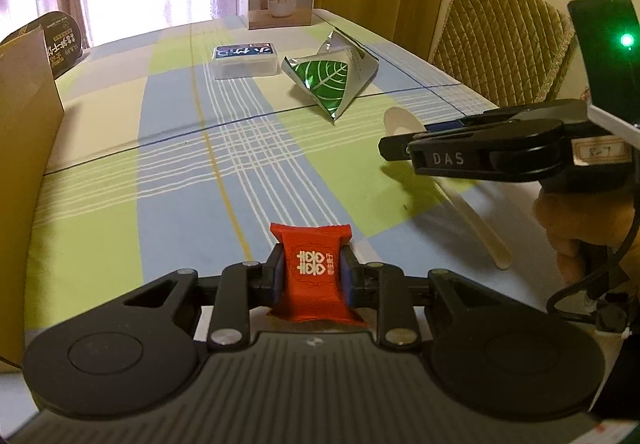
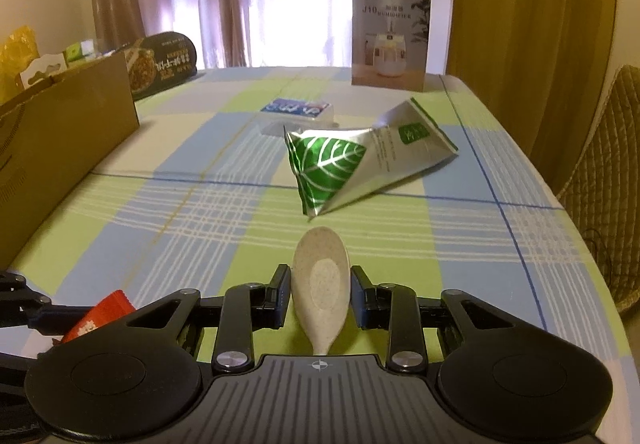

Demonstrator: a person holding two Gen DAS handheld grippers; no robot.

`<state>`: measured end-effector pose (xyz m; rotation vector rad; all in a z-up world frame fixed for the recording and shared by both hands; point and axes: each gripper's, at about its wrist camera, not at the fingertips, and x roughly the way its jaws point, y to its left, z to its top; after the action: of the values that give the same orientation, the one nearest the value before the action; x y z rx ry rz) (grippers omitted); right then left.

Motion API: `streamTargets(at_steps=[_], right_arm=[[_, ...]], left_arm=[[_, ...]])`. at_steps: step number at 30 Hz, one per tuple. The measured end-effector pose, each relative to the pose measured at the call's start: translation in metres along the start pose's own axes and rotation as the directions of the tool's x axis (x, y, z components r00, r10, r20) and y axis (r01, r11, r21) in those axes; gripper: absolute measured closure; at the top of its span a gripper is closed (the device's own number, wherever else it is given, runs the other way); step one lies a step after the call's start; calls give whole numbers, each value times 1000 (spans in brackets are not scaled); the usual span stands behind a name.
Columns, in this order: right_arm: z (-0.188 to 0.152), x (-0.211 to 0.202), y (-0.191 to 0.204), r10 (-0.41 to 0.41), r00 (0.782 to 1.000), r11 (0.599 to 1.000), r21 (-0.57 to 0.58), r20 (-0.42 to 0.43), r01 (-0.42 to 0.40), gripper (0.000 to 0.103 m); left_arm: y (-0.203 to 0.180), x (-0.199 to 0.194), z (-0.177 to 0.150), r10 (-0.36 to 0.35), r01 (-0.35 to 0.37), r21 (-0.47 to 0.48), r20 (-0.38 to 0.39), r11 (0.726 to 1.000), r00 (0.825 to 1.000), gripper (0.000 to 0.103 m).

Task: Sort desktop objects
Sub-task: 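Lift the red packet and the spoon toward the cardboard box, then carry the red packet and the spoon over the cardboard box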

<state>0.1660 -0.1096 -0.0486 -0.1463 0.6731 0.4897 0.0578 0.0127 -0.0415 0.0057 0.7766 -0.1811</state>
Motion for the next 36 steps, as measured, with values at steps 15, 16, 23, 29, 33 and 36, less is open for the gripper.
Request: streamTargets(at_steps=[15, 16, 23, 29, 33, 36], right_arm=[[18, -22, 12, 34, 997, 999, -3, 63, -34, 75], [20, -25, 14, 36, 997, 999, -5, 70, -35, 75], [34, -44, 27, 57, 991, 998, -17, 120, -55, 75], [44, -60, 44, 89, 984, 996, -37, 151, -85, 75], [53, -69, 62, 121, 977, 991, -71, 175, -110, 75], [59, -73, 77, 145, 971, 987, -102, 191, -127, 75]], left_arm=[[4, -21, 12, 44, -45, 12, 59, 999, 997, 81], [3, -24, 15, 48, -49, 18, 69, 999, 996, 81], [9, -52, 25, 93, -98, 29, 128, 995, 987, 81], [25, -77, 27, 148, -151, 9, 171, 988, 974, 81], [34, -96, 32, 180, -183, -5, 205, 983, 962, 81], [40, -110, 36, 201, -203, -15, 231, 979, 952, 81]])
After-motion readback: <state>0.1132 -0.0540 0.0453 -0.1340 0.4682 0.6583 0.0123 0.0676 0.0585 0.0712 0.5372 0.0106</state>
